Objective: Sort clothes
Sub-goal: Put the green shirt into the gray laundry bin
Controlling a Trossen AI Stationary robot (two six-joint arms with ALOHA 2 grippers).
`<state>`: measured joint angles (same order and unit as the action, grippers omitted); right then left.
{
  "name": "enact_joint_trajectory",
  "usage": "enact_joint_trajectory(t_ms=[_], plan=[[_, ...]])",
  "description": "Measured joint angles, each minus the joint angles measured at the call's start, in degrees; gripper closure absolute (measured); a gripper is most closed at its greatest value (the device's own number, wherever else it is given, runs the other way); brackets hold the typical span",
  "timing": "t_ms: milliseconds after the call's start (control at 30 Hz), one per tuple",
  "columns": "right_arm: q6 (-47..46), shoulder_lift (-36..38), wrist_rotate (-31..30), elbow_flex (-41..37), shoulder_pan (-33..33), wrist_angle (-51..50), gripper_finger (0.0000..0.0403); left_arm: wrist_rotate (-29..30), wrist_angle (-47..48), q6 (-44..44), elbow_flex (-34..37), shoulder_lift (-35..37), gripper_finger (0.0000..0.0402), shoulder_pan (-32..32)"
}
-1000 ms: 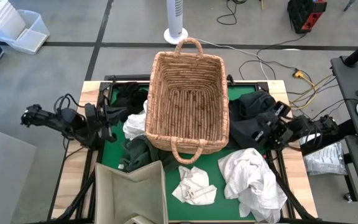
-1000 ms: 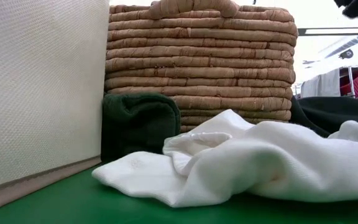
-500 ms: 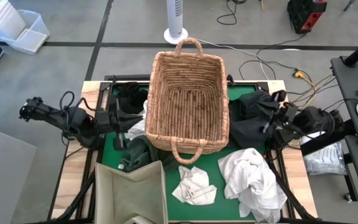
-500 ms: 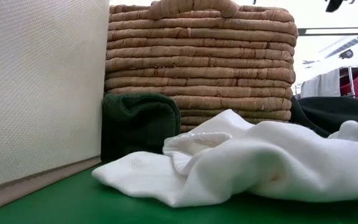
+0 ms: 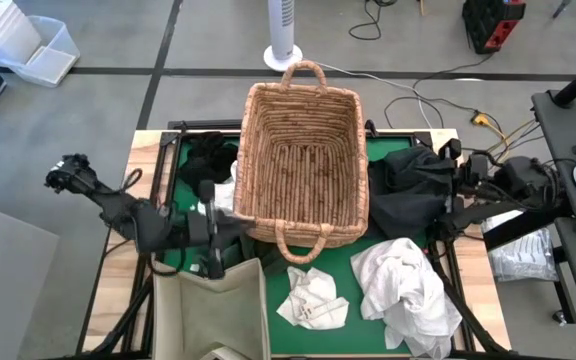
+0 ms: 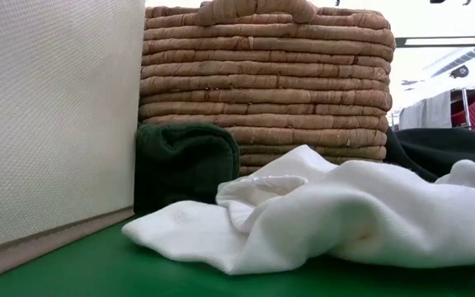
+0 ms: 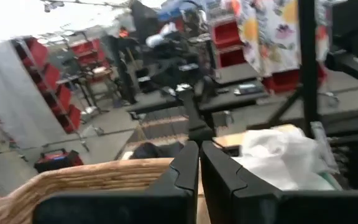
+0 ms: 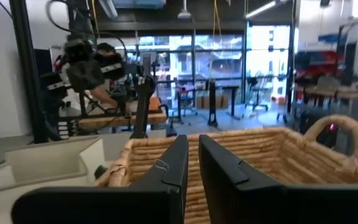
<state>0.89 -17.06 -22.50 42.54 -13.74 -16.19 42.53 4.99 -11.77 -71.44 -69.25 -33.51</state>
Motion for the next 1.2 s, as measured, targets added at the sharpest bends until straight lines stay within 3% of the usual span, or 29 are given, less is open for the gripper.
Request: enact_joint_trajectory(t_ms=[300,433,633,767,1000,1200], plan=[[-3.96,0.13,0.02,2.38,0.00,-6.09,0.0371,0.14,20.81,7.71,-13.98,-11.03,0.0401,-3.59],[-3.89,0.09,0.02,2.38,0.00,-6.06,0.0371,-2.94,30.91,11.18,-18.69,-14.87,0.0401,-4.32],[-3.81,0.09,0.02,2.47,0.00,-5.87,0.0371,-2.85,45.58,24.30,-23.39,-16.41,0.0401,-4.70],[-3.68,0.09,0.02,2.47,0.00,-5.87,0.0371,-2.98,57.11,37.06,-23.82,-15.28,0.0401,-5.01],[-3.15,0.09,0.04,2.47,0.00,-5.93,0.0371,-3.02,72.18,52.06,-23.63,-11.79,0.0401,-6.65],[-1.53,0.09,0.04,2.47,0.00,-6.41,0.0371,-1.54,74.20,58.36,-16.83,-8.01,0.0401,-6.50]])
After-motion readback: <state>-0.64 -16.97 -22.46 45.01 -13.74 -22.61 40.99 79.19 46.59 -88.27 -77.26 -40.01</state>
